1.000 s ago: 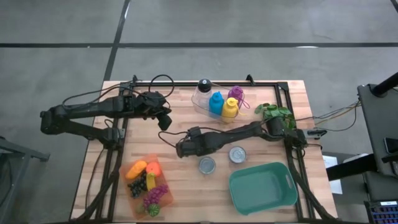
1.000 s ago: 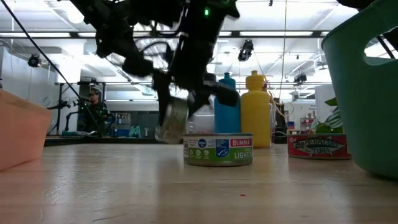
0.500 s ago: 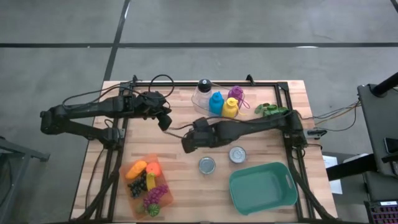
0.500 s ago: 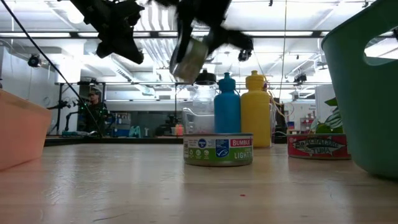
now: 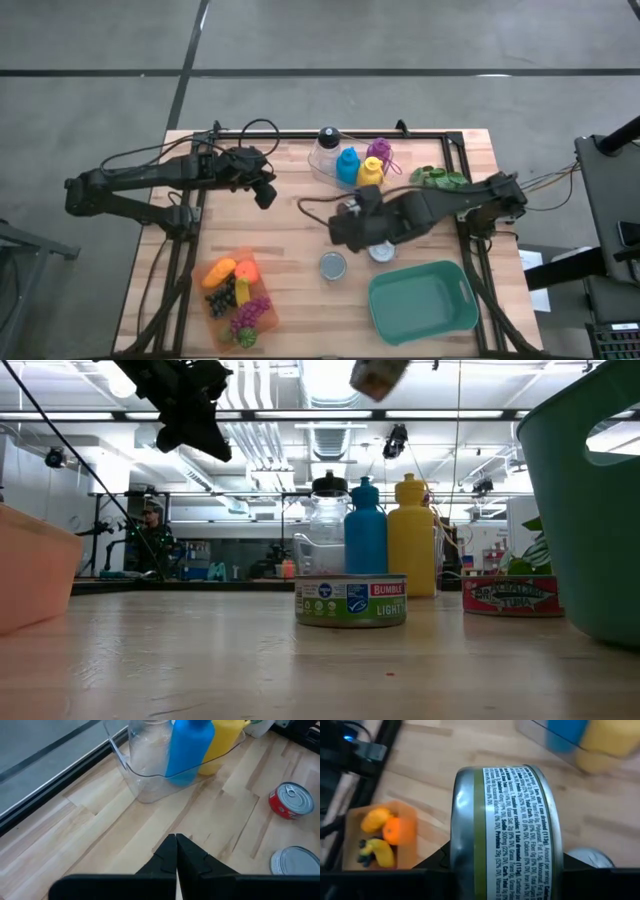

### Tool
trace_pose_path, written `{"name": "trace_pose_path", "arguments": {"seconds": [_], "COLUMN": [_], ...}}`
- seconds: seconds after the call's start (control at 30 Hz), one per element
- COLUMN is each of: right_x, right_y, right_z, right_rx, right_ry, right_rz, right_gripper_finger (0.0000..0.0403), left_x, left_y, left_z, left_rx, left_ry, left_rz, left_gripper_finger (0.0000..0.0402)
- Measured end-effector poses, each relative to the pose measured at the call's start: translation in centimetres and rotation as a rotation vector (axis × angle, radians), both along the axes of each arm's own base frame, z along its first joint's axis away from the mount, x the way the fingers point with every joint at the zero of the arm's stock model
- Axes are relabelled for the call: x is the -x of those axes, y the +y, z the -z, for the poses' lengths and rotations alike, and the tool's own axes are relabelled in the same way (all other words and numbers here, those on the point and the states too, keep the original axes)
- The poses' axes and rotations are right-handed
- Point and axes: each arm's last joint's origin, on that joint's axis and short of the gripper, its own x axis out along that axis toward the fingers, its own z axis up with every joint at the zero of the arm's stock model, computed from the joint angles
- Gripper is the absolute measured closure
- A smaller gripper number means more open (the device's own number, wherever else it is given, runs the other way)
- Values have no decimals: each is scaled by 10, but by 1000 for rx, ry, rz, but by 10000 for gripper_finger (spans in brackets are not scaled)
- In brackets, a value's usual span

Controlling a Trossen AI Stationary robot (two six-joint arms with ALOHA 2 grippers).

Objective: Pick & Place Food Item
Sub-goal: Put the top green tuna can into the green bin

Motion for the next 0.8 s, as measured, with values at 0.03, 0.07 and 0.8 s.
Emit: {"name": "trace_pose_path", "arguments": {"seconds": [0.03, 0.07, 0.8], "right_x": [5, 9, 104], "right_y": [4, 8, 130], "right_z": [0, 0, 32], "right_rx": [-6, -15, -374], "right_ry": [17, 24, 327], "right_rz": [10, 19, 270], "right_gripper_finger": [274, 274, 272], "left_x": [0, 0, 0], "left_y": [0, 0, 1], "left_z": [0, 0, -1], "left_rx": [-2, -3, -30], "left_ry": [0, 0, -2], "left_rz": [-2, -4, -31], "left_gripper_finger": [400, 400, 400]}}
